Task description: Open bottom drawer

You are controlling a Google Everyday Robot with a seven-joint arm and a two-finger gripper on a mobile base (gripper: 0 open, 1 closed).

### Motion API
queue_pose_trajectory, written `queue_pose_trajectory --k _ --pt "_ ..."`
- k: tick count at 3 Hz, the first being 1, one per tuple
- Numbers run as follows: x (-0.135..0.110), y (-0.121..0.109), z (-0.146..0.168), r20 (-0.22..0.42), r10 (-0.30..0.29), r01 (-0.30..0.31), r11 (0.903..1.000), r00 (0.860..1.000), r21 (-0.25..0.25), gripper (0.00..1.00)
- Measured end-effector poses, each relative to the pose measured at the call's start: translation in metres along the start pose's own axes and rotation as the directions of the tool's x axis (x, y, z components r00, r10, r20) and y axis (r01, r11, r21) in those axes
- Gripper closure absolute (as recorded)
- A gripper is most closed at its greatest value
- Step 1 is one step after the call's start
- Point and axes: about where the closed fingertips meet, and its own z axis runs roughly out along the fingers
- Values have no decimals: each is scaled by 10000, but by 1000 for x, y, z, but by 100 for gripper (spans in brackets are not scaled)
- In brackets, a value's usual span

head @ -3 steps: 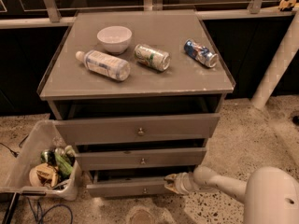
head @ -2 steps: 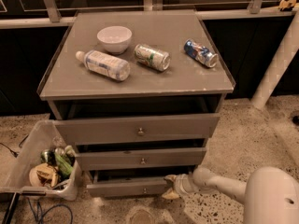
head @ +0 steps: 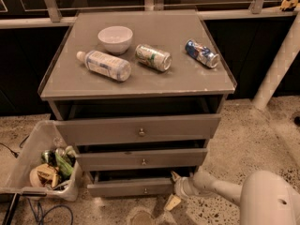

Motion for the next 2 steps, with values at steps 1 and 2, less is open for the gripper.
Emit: queue_pose_trajectory --k 1,2 --pt "0 0 0 0 0 0 10000 10000 -1 18" --pt "-7 2 -13 166 -61 62 10000 9998 -73 42"
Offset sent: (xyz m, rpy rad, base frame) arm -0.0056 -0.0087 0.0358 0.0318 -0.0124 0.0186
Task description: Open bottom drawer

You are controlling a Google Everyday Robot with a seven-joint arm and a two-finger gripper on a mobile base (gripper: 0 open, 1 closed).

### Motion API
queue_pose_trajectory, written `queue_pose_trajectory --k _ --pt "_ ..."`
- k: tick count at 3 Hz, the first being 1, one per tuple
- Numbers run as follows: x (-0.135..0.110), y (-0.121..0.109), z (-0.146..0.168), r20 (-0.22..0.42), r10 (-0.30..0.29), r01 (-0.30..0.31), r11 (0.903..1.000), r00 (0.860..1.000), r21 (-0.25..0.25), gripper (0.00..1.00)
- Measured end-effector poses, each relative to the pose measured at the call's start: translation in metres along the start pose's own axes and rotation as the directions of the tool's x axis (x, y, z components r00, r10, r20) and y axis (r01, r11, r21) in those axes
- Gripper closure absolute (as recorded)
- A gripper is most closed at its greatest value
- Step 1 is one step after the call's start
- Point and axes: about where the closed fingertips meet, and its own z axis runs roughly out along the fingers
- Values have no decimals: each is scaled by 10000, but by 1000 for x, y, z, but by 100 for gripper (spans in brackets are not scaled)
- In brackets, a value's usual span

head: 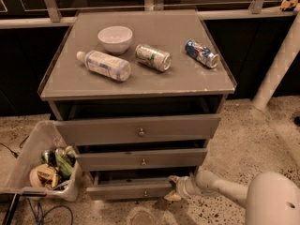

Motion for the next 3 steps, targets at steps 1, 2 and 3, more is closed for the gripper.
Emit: queue_pose_trajectory --k 1,2,3 --pt "9 22 -25 316 54 -47 9997 9995 -224 65" --pt "21 39 -41 470 164 -155 9997 9988 -178 87" --pt "21 40 -43 473 173 -165 9997 9987 -170 100"
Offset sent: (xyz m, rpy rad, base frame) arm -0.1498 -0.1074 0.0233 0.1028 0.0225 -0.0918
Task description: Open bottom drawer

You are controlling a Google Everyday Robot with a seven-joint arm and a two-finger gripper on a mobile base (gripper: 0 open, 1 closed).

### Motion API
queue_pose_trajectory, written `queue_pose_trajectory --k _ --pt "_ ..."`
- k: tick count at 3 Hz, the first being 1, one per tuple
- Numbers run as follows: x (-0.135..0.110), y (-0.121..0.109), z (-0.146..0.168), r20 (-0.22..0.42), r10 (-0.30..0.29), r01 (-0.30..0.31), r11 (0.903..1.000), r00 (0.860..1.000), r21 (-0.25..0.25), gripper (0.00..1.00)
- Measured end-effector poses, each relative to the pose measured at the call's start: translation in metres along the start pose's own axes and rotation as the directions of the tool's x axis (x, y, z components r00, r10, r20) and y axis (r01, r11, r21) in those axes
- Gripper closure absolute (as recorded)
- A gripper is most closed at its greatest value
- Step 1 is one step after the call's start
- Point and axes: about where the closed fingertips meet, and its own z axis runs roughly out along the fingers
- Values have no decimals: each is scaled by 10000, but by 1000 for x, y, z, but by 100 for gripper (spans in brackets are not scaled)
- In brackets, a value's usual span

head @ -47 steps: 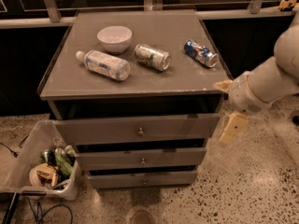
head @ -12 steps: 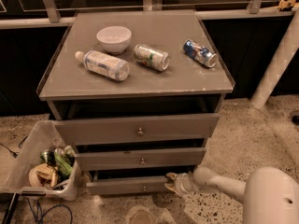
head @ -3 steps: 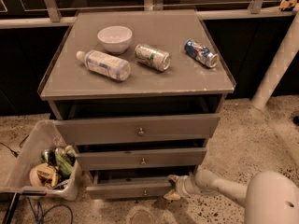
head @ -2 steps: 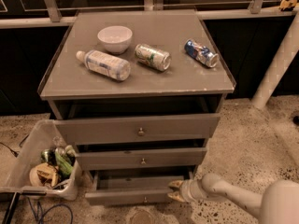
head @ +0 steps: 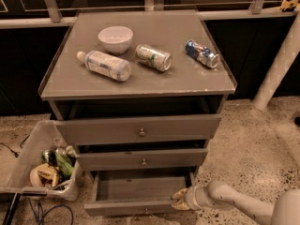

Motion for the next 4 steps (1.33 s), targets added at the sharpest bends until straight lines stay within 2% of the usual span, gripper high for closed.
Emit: queue_pose_trajectory --k 1,4 --pt "0 0 0 1 1 -1 10000 10000 -2 82" --pt "0 2 2 -65 67 -68 9999 10000 -103 13"
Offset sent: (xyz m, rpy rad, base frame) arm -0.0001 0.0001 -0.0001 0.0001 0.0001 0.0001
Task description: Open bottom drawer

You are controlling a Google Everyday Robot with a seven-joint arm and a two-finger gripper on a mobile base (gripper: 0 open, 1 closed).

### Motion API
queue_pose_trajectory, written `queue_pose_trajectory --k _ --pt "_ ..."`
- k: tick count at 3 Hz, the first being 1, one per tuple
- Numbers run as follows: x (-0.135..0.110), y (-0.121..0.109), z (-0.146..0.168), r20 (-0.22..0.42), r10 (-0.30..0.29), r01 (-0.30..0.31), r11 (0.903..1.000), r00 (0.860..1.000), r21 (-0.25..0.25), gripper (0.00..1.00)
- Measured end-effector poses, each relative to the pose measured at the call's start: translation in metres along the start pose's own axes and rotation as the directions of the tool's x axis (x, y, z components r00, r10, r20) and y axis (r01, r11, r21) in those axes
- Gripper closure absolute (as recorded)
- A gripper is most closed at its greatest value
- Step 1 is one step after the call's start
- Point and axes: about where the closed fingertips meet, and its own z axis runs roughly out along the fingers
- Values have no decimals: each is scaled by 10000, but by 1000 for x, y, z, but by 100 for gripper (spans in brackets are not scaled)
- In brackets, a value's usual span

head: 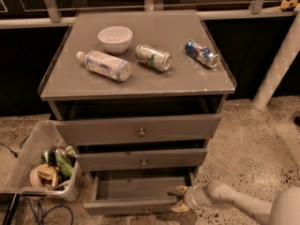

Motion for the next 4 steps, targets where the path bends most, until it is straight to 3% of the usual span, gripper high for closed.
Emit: queue_pose_trajectory --k 1,3,4 --pt "0 0 0 0 0 0 10000 10000 0 0" --pt "19 16 39 -505 409 -452 9951 9979 -885 0" --pt "19 15 40 -511 404 -449 9949 9979 -904 19"
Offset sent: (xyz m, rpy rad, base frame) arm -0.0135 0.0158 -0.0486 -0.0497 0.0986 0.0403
